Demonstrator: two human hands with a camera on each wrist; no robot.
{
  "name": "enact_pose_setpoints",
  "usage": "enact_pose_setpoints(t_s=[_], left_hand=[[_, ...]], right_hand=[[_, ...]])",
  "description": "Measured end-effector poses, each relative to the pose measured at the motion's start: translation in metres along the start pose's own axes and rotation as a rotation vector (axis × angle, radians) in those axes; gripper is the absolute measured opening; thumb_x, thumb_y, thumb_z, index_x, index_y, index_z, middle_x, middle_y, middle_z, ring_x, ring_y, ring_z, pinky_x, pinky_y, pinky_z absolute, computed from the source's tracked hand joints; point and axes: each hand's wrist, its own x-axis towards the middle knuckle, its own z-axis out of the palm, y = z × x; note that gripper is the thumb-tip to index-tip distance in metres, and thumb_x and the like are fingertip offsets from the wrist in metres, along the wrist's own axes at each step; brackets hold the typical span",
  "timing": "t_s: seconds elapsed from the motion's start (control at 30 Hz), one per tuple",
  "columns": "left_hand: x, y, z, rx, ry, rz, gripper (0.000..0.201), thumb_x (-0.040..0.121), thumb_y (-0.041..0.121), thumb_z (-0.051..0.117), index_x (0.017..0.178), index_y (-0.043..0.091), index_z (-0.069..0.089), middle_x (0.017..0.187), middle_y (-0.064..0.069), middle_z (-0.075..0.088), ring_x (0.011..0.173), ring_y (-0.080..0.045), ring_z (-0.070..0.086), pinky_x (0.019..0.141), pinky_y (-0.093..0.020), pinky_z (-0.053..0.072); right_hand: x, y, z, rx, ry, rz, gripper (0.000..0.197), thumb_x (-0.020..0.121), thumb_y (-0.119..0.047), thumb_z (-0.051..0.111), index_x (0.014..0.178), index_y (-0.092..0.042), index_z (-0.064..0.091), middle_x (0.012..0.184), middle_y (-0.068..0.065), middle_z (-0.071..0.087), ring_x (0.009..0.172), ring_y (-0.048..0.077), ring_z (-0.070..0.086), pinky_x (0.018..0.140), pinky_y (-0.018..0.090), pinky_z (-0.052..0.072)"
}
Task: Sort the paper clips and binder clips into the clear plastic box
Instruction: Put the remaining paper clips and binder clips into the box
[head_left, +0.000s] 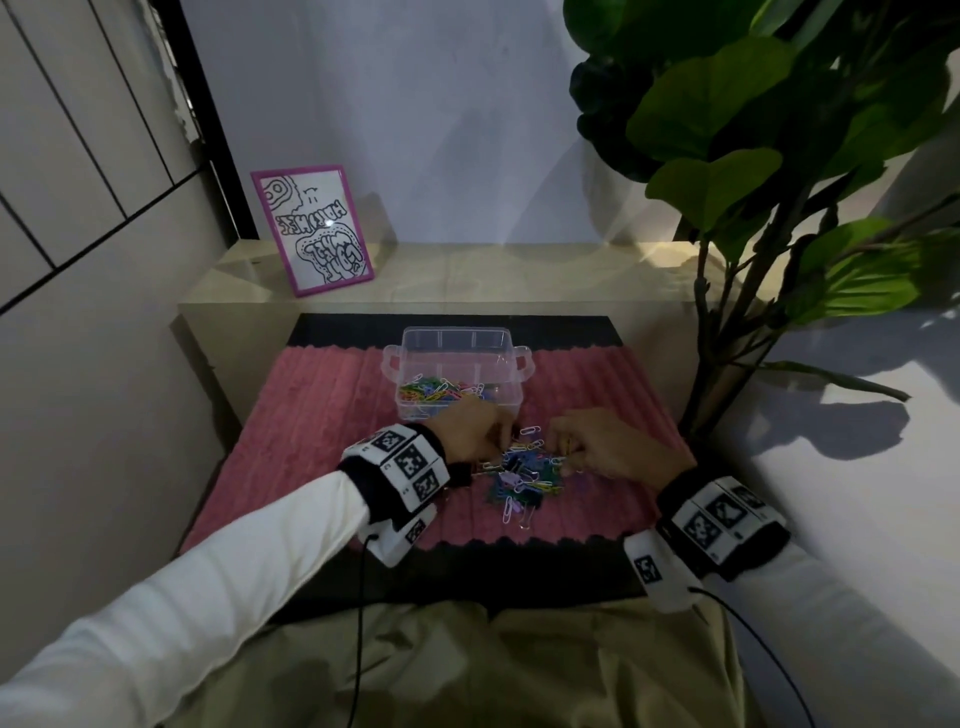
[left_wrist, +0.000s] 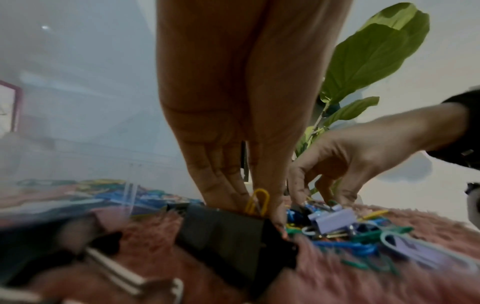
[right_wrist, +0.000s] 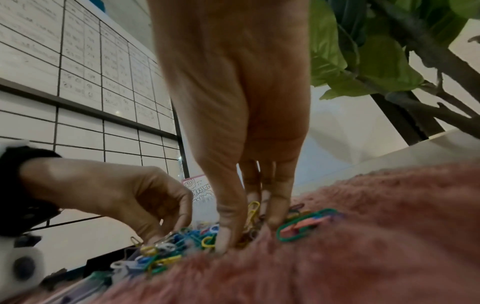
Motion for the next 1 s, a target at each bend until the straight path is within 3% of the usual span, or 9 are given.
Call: enact_pose_setpoints(t_s=[0.1, 0.17, 0.27, 0.4, 0.53, 0.7, 0.8, 0.9, 1.0], left_hand=[[-0.007, -0.007, -0.006, -0.169, 0.037, -0.048, 0.024, 0.079, 0.006, 0.065, 0.101, 0.005, 0.057, 0.087, -0.011, 0.068, 0.082, -0.023, 0.066, 0.074, -0.029, 0.051], [-0.011, -0.013, -0.013, -0.248, 0.051, -0.075, 0.023, 0.082, 0.005, 0.062, 0.104, 0.005, 0.056, 0.086, -0.014, 0.070, 0.071, -0.018, 0.066, 0.066, -0.022, 0.053], [-0.017, -0.022, -0.025, -0.358, 0.031, -0.059, 0.017, 0.084, 0.002, 0.058, 0.101, 0.000, 0.060, 0.077, -0.006, 0.067, 0.056, 0.002, 0.062, 0.062, -0.012, 0.052], [-0.020, -0.028, -0.043, -0.366, 0.126, -0.070, 0.014, 0.083, -0.001, 0.059, 0.096, -0.001, 0.064, 0.074, 0.000, 0.064, 0.054, 0.009, 0.060, 0.058, -0.005, 0.049], [-0.015, -0.042, -0.064, -0.151, 0.379, -0.112, 0.013, 0.078, 0.002, 0.066, 0.089, 0.007, 0.068, 0.086, -0.007, 0.071, 0.069, -0.007, 0.065, 0.058, -0.001, 0.044], [-0.010, -0.055, -0.059, 0.002, 0.249, -0.192, 0.024, 0.081, -0.001, 0.060, 0.102, 0.008, 0.068, 0.106, -0.008, 0.070, 0.098, -0.019, 0.066, 0.088, -0.021, 0.047], [-0.016, -0.054, -0.050, -0.031, 0.361, -0.175, 0.029, 0.085, -0.007, 0.051, 0.105, 0.006, 0.068, 0.110, -0.010, 0.069, 0.101, -0.019, 0.065, 0.085, -0.016, 0.043], [-0.024, -0.051, -0.048, -0.088, 0.501, -0.165, 0.031, 0.086, -0.008, 0.047, 0.107, 0.004, 0.065, 0.107, -0.012, 0.069, 0.100, -0.020, 0.065, 0.085, -0.015, 0.042], [-0.038, -0.040, -0.045, -0.092, 0.523, -0.116, 0.025, 0.083, -0.008, 0.051, 0.099, 0.003, 0.067, 0.099, -0.010, 0.070, 0.089, -0.016, 0.065, 0.069, -0.003, 0.042]], right_hand=[[-0.002, 0.000, -0.005, 0.171, 0.083, 0.014, 0.013, 0.071, -0.001, 0.073, 0.082, -0.005, 0.067, 0.064, -0.013, 0.057, 0.057, -0.005, 0.055, 0.055, 0.005, 0.040], [-0.003, 0.001, -0.009, 0.247, 0.139, 0.015, 0.011, 0.073, 0.001, 0.072, 0.076, -0.008, 0.067, 0.062, -0.011, 0.059, 0.052, -0.010, 0.057, 0.051, 0.005, 0.043], [-0.003, 0.006, -0.011, 0.380, 0.204, 0.035, 0.013, 0.076, 0.000, 0.071, 0.072, -0.011, 0.066, 0.064, -0.003, 0.065, 0.051, -0.001, 0.062, 0.050, 0.012, 0.050], [-0.006, 0.007, -0.010, 0.645, 0.291, 0.057, 0.015, 0.074, 0.005, 0.070, 0.070, -0.009, 0.067, 0.070, 0.007, 0.068, 0.063, 0.015, 0.067, 0.060, 0.022, 0.057], [-0.010, 0.005, -0.011, 0.791, 0.336, 0.064, 0.012, 0.073, 0.005, 0.070, 0.071, -0.006, 0.067, 0.063, 0.000, 0.069, 0.059, 0.009, 0.066, 0.059, 0.017, 0.053], [-0.003, -0.010, -0.022, 0.861, 0.385, 0.048, 0.006, 0.076, 0.003, 0.068, 0.078, -0.002, 0.065, 0.075, 0.007, 0.067, 0.065, 0.009, 0.066, 0.063, 0.016, 0.053], [0.018, -0.025, -0.035, 0.746, 0.430, 0.005, 0.010, 0.076, -0.004, 0.070, 0.084, 0.001, 0.066, 0.081, 0.007, 0.069, 0.070, 0.006, 0.066, 0.067, 0.012, 0.052], [0.050, -0.043, -0.044, 0.726, 0.399, -0.016, 0.008, 0.077, 0.000, 0.069, 0.077, -0.006, 0.064, 0.074, 0.008, 0.067, 0.061, 0.006, 0.067, 0.060, 0.015, 0.052], [0.080, -0.059, -0.041, 0.700, 0.386, 0.025, 0.012, 0.078, 0.004, 0.067, 0.090, 0.007, 0.064, 0.077, 0.014, 0.067, 0.058, 0.009, 0.064, 0.057, 0.011, 0.053]])
